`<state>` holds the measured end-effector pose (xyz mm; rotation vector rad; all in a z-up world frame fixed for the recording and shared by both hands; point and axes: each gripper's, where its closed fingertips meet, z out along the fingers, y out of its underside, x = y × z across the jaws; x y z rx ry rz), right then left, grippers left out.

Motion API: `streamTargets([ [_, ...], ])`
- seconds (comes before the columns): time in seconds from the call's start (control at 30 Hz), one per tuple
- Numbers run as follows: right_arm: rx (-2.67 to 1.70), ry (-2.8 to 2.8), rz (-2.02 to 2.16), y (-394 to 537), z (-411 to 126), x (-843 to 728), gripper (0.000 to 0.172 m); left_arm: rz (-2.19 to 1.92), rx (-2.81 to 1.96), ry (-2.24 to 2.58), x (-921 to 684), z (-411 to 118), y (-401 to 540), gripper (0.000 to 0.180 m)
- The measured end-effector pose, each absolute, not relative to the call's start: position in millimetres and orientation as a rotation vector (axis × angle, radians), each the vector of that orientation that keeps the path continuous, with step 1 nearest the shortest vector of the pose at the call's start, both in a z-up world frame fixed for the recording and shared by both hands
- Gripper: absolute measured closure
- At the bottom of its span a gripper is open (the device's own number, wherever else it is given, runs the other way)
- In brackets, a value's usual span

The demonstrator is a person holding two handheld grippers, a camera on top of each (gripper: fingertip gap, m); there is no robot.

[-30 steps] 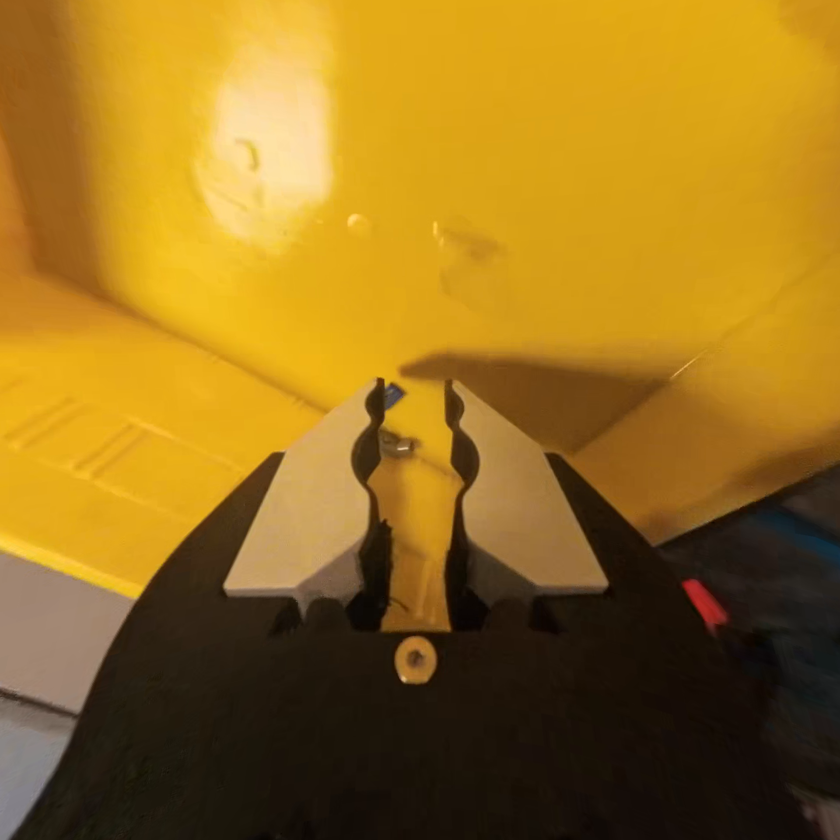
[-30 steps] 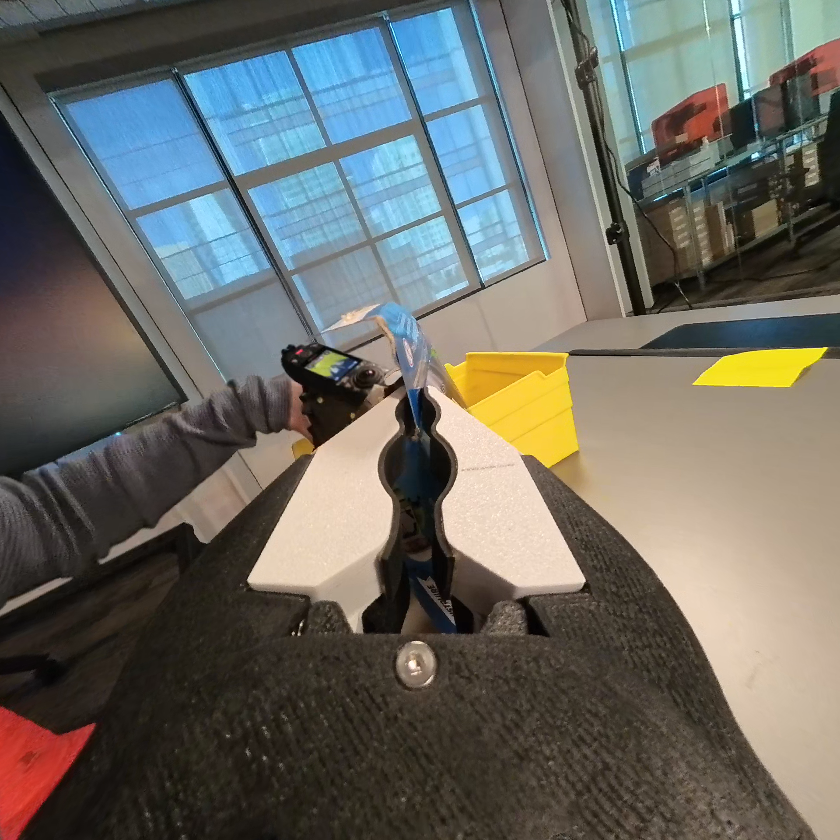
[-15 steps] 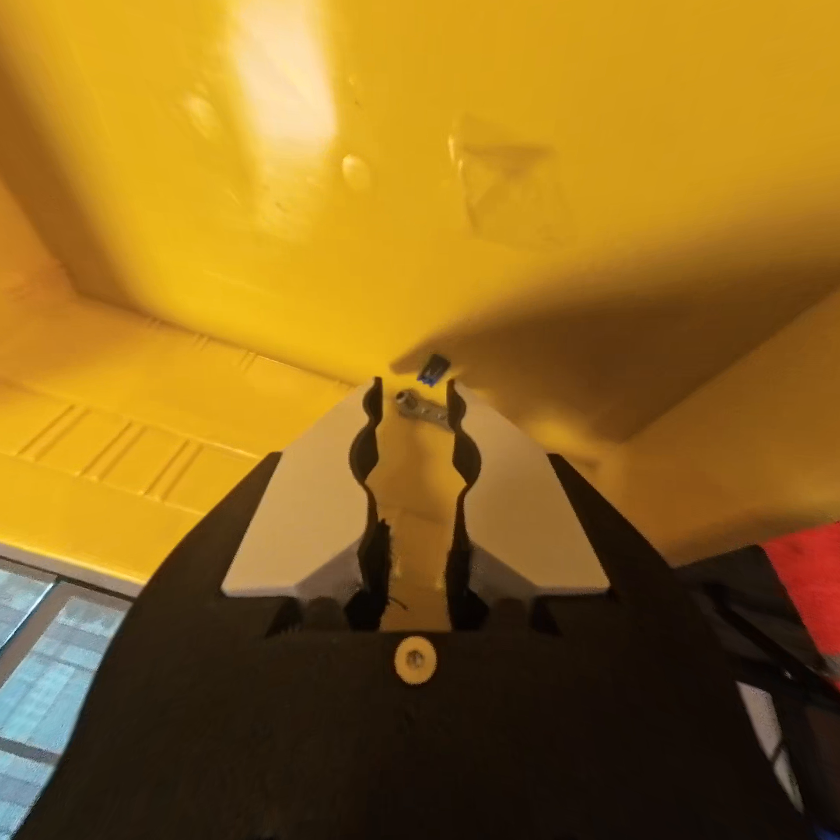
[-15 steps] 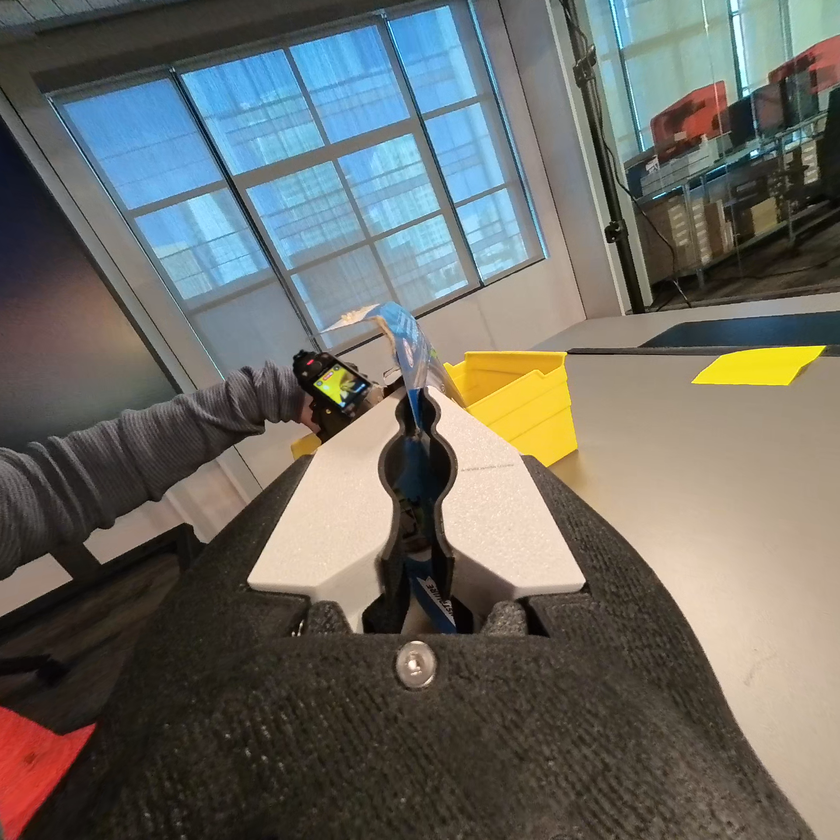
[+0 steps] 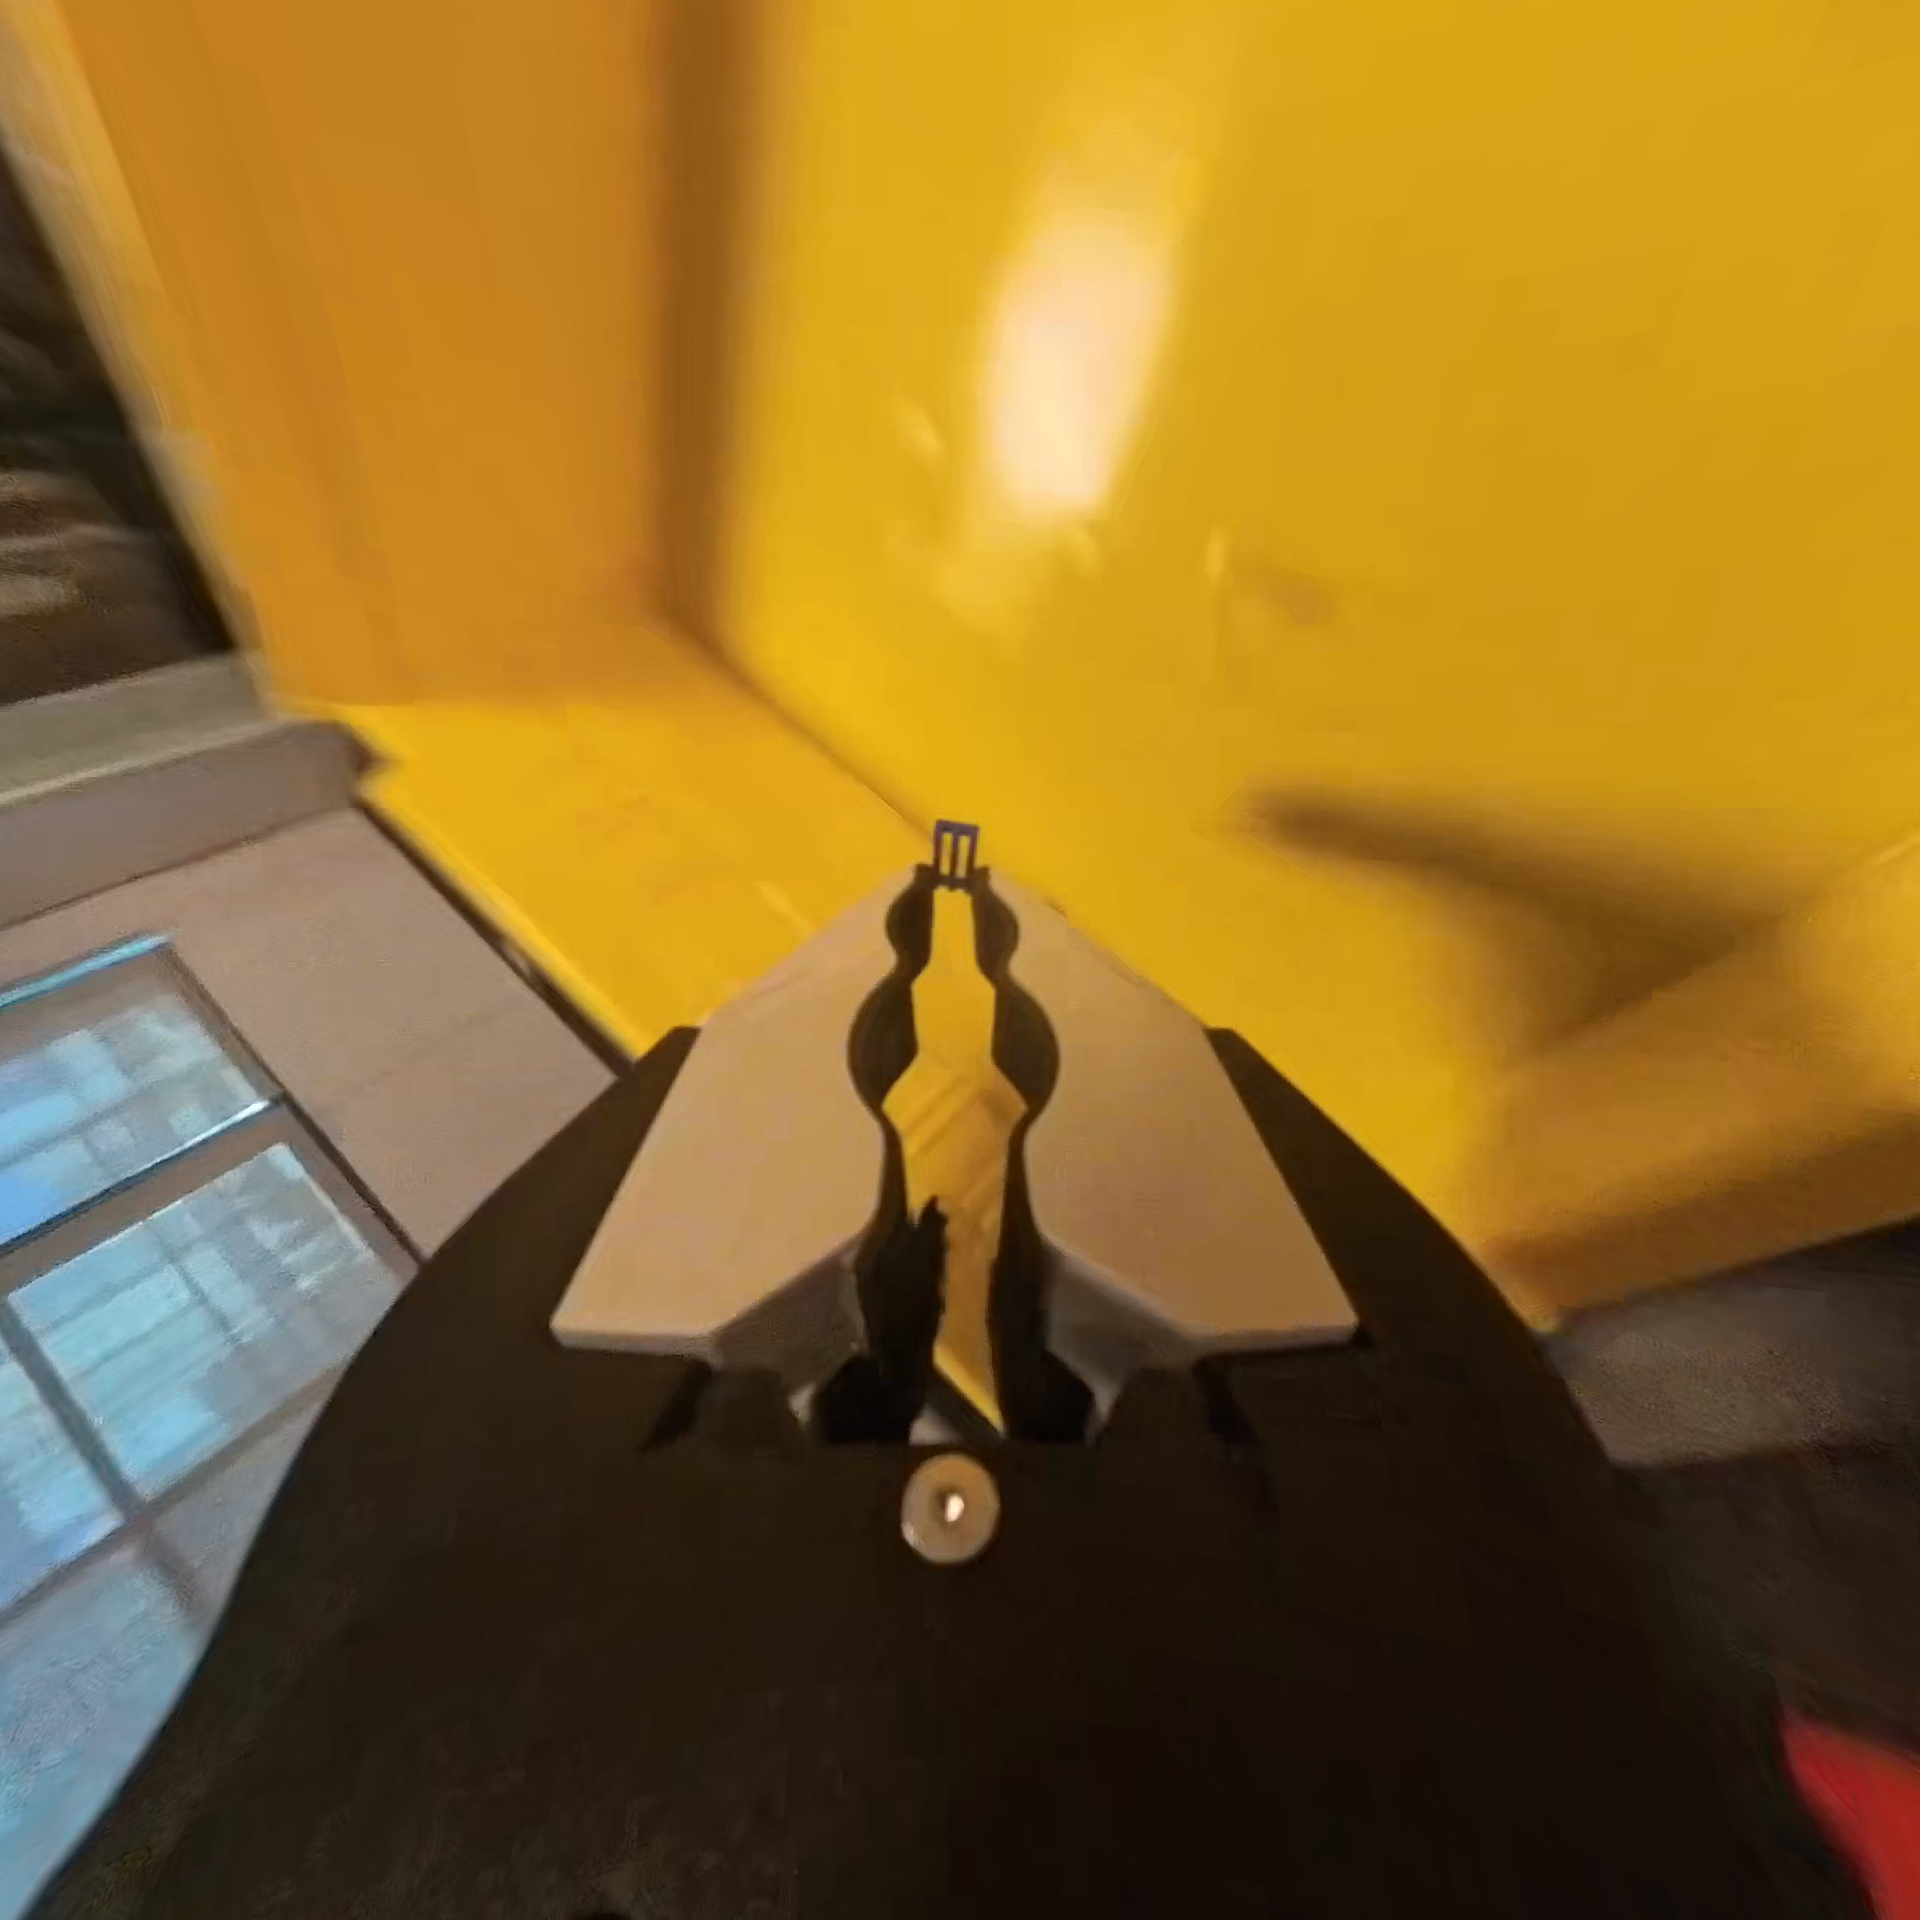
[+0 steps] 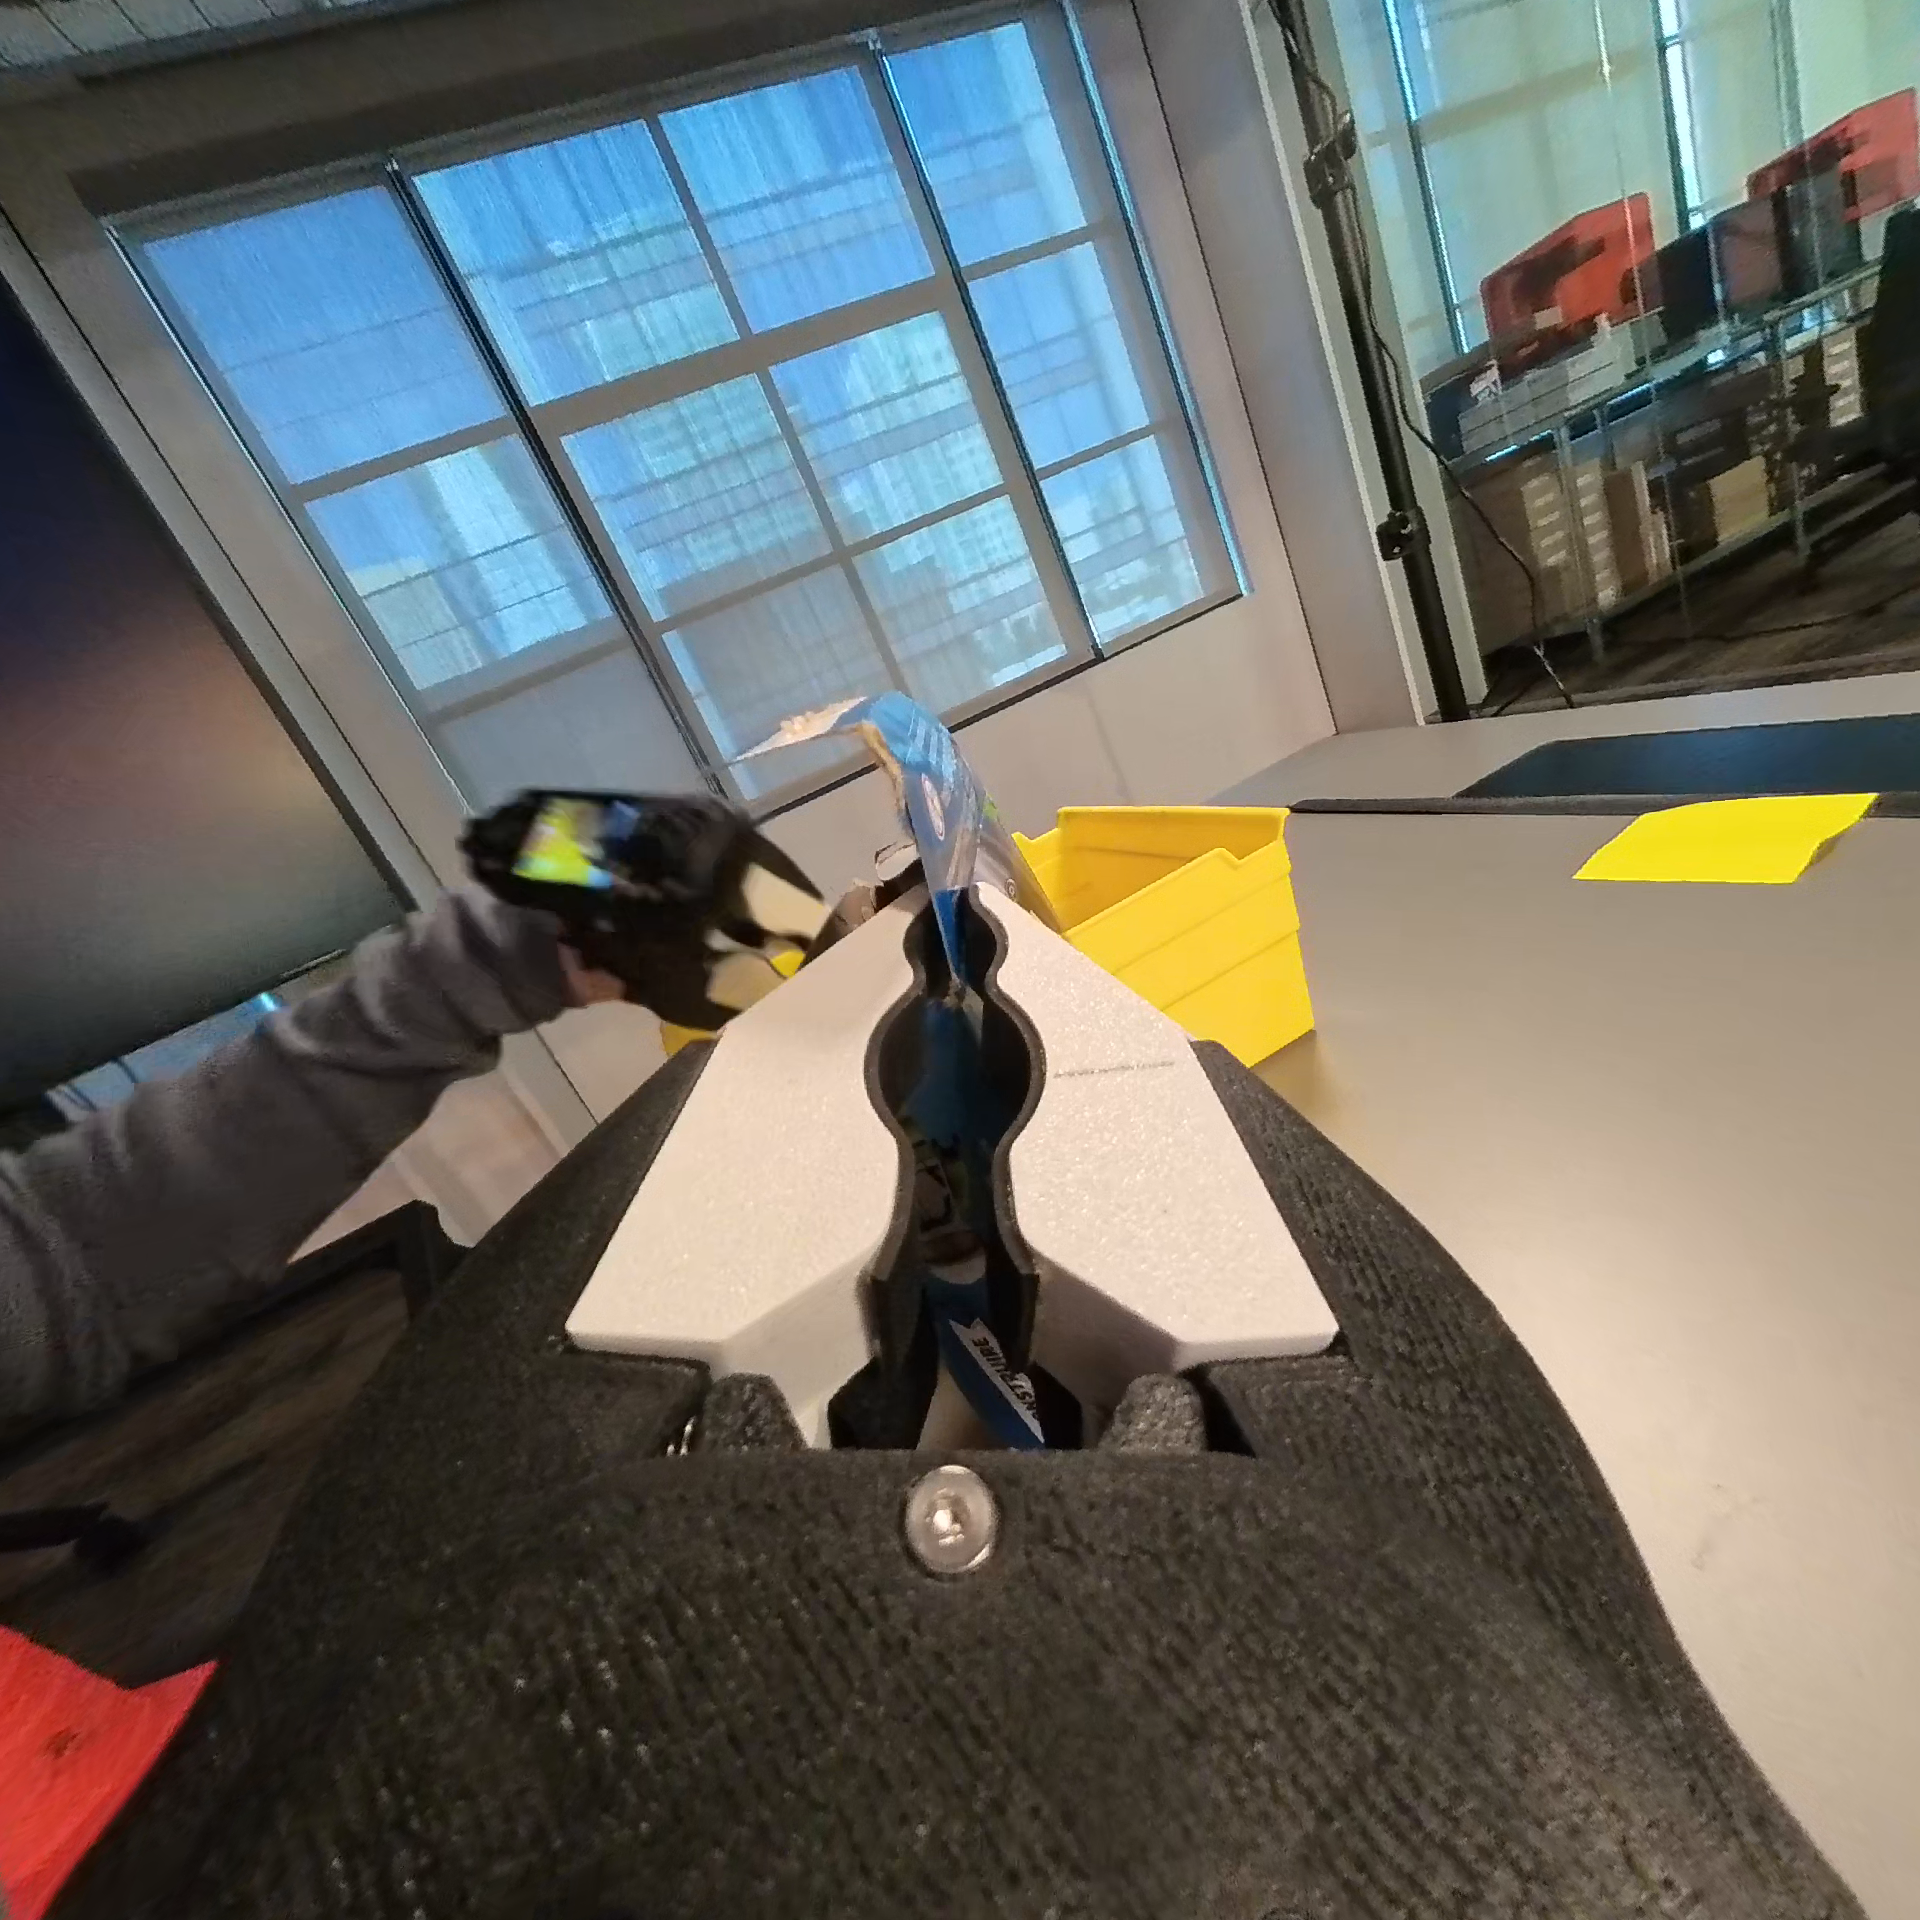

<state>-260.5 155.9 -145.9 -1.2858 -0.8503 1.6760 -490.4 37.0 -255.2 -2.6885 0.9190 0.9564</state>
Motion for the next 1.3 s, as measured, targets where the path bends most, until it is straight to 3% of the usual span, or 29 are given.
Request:
streamTargets([
  [0.13, -1.276, -0.854, 1.669, 155.3, -145.7, -260.9, 0.172, 0.805, -2.157, 0.795, -396.0, -163.6, 81.2, 0.174],
  [0.23, -1.267, -0.854, 1.667, 155.5, -145.6, -260.7, 0.172, 0.781, -1.919, 0.897, -332.4, -129.1, 101.7, 0.174],
  [0.5, -1.267, -0.858, 1.667, 155.6, -145.9, -260.3, 0.172, 0.641, -1.986, 1.071, -291.5, -160.3, 136.6, 0.173],
  [0.67, -1.256, -0.873, 1.658, 152.3, -145.2, -261.2, 0.172, 0.564, -2.034, 1.023, -295.9, -152.0, 128.1, 0.15],
  [1.03, -1.274, -0.857, 1.67, 155.0, -145.8, -260.8, 0.172, 0.289, -2.102, 0.951, -300.5, -153.7, 117.6, 0.154],
  [1.17, -1.288, -0.834, 1.678, 159.1, -146.5, -259.2, 0.172, 0.278, -2.096, 0.958, -293.5, -157.3, 124.4, 0.165],
  [1.2, -1.29, -0.828, 1.683, 159.9, -146.5, -258.9, 0.172, 0.258, -2.109, 0.978, -291.4, -159.6, 122.3, 0.153],
  [1.3, -1.284, -0.838, 1.679, 158.2, -146.3, -259.4, 0.172, 0.326, -2.172, 0.949, -306.2, -161.8, 117.6, 0.145],
])
